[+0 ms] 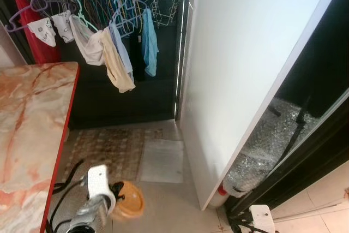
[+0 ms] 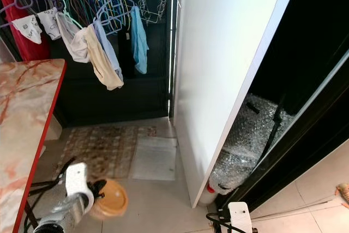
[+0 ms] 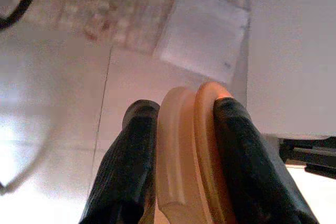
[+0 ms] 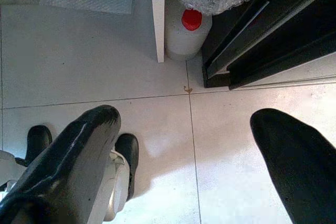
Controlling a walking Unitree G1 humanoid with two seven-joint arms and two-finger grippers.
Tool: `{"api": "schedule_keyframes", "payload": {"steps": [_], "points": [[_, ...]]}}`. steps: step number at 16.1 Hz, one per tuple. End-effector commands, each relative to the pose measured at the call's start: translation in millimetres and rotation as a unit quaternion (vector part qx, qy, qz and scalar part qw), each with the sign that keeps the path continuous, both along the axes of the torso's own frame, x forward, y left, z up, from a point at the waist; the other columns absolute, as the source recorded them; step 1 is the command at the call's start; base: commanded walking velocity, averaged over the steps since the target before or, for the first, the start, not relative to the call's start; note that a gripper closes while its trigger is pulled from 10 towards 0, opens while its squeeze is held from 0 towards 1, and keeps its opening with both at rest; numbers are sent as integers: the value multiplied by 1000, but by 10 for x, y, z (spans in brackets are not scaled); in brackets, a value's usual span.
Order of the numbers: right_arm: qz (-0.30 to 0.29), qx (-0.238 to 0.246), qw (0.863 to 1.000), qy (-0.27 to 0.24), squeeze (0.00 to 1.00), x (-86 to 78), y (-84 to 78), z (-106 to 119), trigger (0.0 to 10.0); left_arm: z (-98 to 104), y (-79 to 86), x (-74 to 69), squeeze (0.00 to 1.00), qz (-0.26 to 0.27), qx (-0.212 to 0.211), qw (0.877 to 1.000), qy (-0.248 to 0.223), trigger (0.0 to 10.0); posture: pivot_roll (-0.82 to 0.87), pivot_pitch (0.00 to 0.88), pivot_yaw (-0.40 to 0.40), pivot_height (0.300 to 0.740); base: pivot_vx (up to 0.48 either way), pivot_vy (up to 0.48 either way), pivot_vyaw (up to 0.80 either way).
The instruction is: Restocking fridge
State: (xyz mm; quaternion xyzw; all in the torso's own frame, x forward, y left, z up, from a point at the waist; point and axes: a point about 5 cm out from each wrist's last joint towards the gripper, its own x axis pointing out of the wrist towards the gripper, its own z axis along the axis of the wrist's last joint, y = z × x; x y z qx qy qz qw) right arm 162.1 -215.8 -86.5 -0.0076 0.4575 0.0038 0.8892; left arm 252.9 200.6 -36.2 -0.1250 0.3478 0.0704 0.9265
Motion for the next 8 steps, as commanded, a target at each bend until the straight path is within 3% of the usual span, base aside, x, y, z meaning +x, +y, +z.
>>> {"api": "schedule_keyframes", "payload": {"steps": [1, 2, 5, 6, 8], "points": [[-7, 0, 1000, -1, 0, -13, -6, -4, 10000, -74, -7, -74, 0, 0, 4, 1000, 19, 10000, -62, 24, -35, 740, 0, 0, 0], [-8, 0, 1000, 0, 0, -12, -5, -4, 10000, -107, -4, -113, 0, -5, 12, 999, 29, 10000, -64, 25, -35, 740, 0, 0, 0], [-8, 0, 1000, 0, 0, -12, -7, -4, 10000, -247, 76, -328, 0, 47, 2, 997, 67, 10000, -70, 24, -35, 740, 0, 0, 0], [-9, 0, 1000, 0, 0, -13, -8, -4, 10000, -255, 80, -340, 0, 53, -1, 996, 70, 10000, -70, 24, -35, 740, 0, 0, 0], [-8, -1, 1000, 0, 0, -15, -6, -6, 10000, -310, 73, -424, 0, 36, 12, 995, 89, 10000, -73, 22, -35, 740, 0, 0, 0]]}}
